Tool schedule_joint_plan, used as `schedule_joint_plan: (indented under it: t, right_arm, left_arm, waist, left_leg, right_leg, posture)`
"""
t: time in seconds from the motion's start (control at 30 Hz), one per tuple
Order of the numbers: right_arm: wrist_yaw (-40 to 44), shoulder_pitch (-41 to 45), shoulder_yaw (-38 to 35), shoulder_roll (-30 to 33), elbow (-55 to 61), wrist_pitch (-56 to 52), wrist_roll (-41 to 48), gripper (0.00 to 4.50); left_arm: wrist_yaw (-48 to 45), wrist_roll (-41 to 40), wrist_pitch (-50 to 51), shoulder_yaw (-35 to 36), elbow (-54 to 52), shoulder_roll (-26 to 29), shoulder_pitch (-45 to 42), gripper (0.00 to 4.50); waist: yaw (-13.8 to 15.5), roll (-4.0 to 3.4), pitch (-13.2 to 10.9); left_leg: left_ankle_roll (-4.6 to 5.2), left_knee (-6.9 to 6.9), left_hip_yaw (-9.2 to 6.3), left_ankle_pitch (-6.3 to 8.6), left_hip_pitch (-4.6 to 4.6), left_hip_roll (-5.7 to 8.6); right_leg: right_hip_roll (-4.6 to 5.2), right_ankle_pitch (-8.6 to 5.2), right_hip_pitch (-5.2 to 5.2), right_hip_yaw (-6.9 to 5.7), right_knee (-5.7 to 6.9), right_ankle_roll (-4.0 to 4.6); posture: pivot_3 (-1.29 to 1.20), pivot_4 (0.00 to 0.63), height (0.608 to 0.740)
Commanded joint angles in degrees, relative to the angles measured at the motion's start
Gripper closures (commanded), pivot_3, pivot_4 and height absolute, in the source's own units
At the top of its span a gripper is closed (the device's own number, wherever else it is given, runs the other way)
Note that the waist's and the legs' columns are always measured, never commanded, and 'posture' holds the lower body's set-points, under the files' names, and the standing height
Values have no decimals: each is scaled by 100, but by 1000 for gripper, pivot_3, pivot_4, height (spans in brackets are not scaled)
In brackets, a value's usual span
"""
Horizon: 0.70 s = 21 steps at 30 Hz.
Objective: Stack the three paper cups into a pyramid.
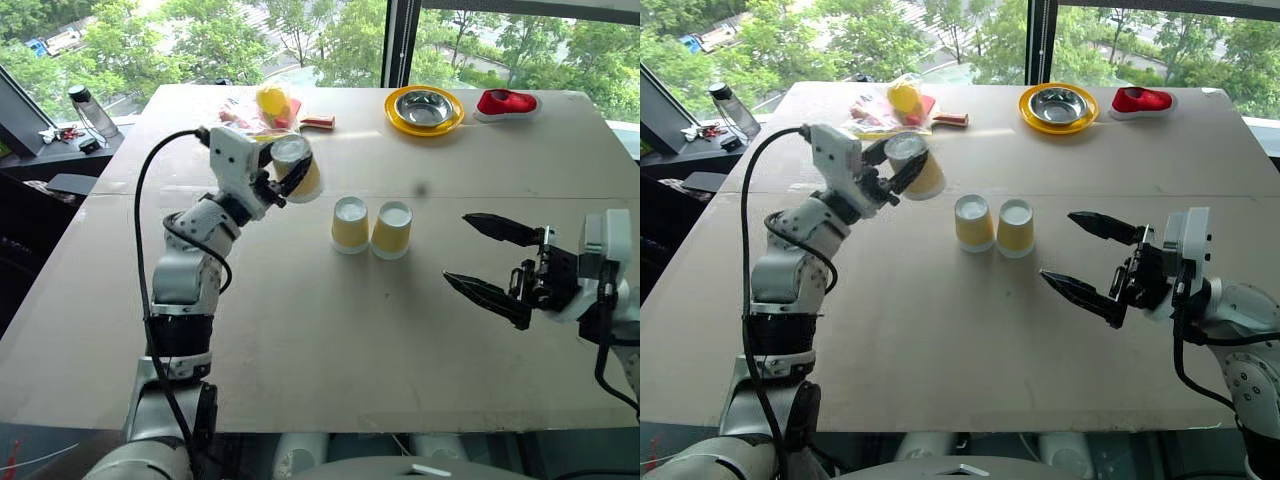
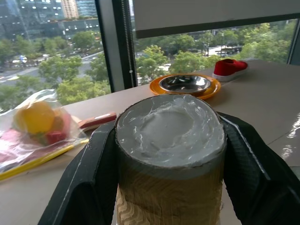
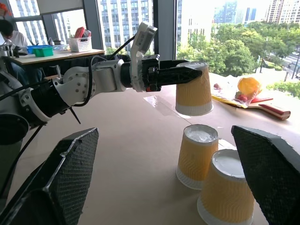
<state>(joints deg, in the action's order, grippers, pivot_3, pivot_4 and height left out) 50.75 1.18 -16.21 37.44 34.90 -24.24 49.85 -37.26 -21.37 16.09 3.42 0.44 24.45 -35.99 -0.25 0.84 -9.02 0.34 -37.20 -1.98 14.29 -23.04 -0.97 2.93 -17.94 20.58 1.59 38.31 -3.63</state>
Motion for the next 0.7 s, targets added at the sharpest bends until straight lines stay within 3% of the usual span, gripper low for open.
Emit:
schedule_joint_plan:
  t: [0.03, 0.37, 0.7]
  right_arm:
    - [33, -73, -303, 34, 114, 129, 208, 0]
    - [34, -422, -625, 19, 126, 281, 171, 0]
    - [-77, -584, -602, -24, 223, 426, 101, 0]
  left_arm:
    - [-487, -160, 287, -310, -117, -2, -477, 2093]
    - [-1247, 188, 288, -935, 493, -79, -1084, 2093]
    - [-1614, 214, 254, -980, 744, -184, -1106, 2093]
  waist:
    - [-37, 0, 0]
    - [-47, -1, -2]
    - [-38, 0, -3]
  left_leg:
    - [0, 0, -1, 0, 0, 0]
    - [1, 0, 0, 0, 2, -3]
    - [1, -1, -1, 0, 0, -2]
  right_leg:
    - [-2, 0, 0, -1, 1, 0]
    - [-6, 0, 1, 3, 4, 0]
    - [-6, 0, 1, 3, 3, 0]
  posture:
    - [0, 150, 740]
    - [0, 150, 740]
    - [0, 150, 740]
